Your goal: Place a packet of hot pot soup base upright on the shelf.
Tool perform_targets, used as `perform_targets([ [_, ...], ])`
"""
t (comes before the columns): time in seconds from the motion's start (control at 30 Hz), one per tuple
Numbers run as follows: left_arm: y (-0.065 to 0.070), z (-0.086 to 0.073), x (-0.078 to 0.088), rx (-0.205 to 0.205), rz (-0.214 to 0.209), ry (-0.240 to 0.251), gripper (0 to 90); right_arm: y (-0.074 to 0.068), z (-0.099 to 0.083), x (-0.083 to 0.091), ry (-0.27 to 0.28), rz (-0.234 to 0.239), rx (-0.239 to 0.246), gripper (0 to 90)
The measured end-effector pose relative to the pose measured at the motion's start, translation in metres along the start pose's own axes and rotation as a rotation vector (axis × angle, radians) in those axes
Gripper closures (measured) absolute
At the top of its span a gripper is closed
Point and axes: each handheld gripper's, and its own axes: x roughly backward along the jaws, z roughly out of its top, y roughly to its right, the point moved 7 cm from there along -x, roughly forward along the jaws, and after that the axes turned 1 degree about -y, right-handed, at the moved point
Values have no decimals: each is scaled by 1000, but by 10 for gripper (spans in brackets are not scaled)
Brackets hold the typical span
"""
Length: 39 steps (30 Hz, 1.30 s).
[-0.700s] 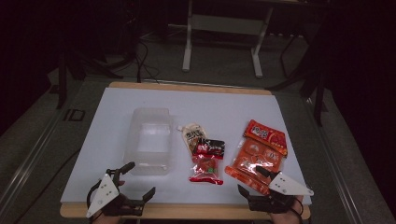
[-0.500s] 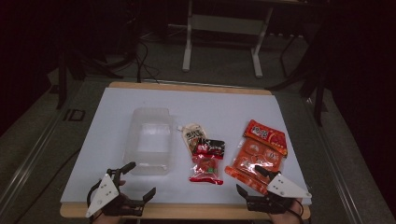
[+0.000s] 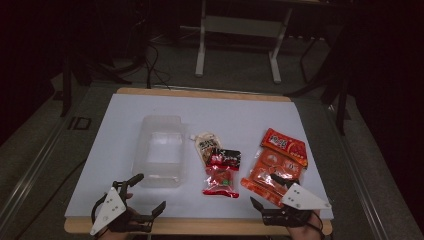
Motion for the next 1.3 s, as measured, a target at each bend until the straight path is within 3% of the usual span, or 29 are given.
perform_targets([
  [0.1,0,0,0,0,0,1,2,12,17,11,71,6,-49,108],
  [0.2,1,0,-1,0,-2,-1,3,27,30,19,116,-38,22,106],
  [0.27,1,-1,-2,2,-3,-4,3,36,34,20,93,-46,52,107],
  [0.33,0,-1,-3,3,-3,-6,2,45,34,17,58,-70,50,106],
  [0.4,0,-1,-3,-1,-1,-7,3,53,34,17,61,-95,44,106],
  [0.6,1,-2,-3,1,-5,-10,3,85,36,16,100,-117,-46,97],
  [0.8,0,-3,-4,1,-4,-15,3,120,29,11,91,-185,-169,94],
  [1.17,0,-5,-7,-1,-11,-28,3,178,-5,-1,-9,-276,-241,97],
  [1.3,0,-6,-8,3,-14,-32,3,192,-22,-7,-43,-275,-266,133],
])
